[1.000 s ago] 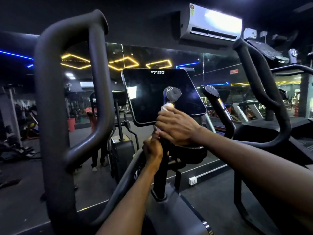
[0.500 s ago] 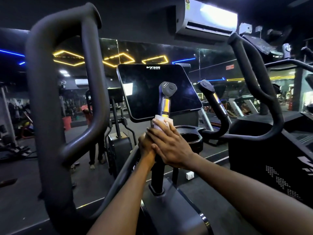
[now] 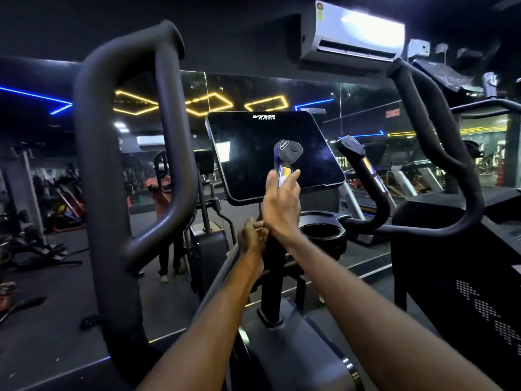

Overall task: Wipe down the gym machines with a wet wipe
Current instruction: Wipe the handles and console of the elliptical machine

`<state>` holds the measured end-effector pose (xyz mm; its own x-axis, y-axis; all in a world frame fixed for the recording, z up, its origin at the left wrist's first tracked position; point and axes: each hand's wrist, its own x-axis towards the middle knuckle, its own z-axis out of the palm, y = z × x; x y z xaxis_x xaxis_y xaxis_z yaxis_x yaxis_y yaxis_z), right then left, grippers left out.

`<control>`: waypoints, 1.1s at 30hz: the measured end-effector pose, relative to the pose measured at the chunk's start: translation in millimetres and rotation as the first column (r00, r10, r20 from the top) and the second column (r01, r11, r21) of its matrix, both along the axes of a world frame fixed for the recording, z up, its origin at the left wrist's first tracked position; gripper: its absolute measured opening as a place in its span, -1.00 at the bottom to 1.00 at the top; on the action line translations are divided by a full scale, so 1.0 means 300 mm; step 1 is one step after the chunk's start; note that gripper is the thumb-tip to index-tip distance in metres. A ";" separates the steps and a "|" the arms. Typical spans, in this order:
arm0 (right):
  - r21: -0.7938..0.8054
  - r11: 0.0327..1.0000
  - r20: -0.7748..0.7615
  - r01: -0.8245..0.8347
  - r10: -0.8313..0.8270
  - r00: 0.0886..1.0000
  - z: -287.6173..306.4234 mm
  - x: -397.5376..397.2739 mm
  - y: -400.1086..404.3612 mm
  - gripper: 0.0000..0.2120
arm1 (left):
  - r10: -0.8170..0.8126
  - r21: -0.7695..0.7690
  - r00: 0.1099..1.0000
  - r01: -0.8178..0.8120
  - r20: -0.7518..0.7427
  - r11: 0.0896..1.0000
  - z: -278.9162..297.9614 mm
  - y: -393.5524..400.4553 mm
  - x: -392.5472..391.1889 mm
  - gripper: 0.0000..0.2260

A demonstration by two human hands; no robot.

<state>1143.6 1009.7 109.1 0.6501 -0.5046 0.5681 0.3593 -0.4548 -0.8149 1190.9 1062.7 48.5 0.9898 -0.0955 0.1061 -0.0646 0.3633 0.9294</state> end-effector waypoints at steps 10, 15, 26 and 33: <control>0.618 0.610 0.169 -0.495 0.512 0.842 -0.151 0.043 -0.073 -0.32 | 0.206 -0.056 0.969 -0.201 0.135 0.978 0.090 -0.014 -0.005 -0.75; 0.532 0.728 0.154 -0.433 0.419 0.895 -0.196 -0.040 -0.027 -0.45 | 0.031 0.243 0.915 -0.140 0.403 0.960 0.209 -0.021 -0.006 -0.62; 0.534 0.702 0.202 -0.471 0.435 0.877 -0.299 -0.036 0.017 -0.33 | -0.153 0.427 0.755 -0.181 0.638 0.886 0.213 -0.089 0.008 -0.48; 0.570 0.652 0.302 -0.500 0.400 0.866 -0.333 -0.031 0.032 -0.29 | -0.152 0.392 0.723 -0.176 0.673 0.903 0.203 -0.092 0.032 -0.47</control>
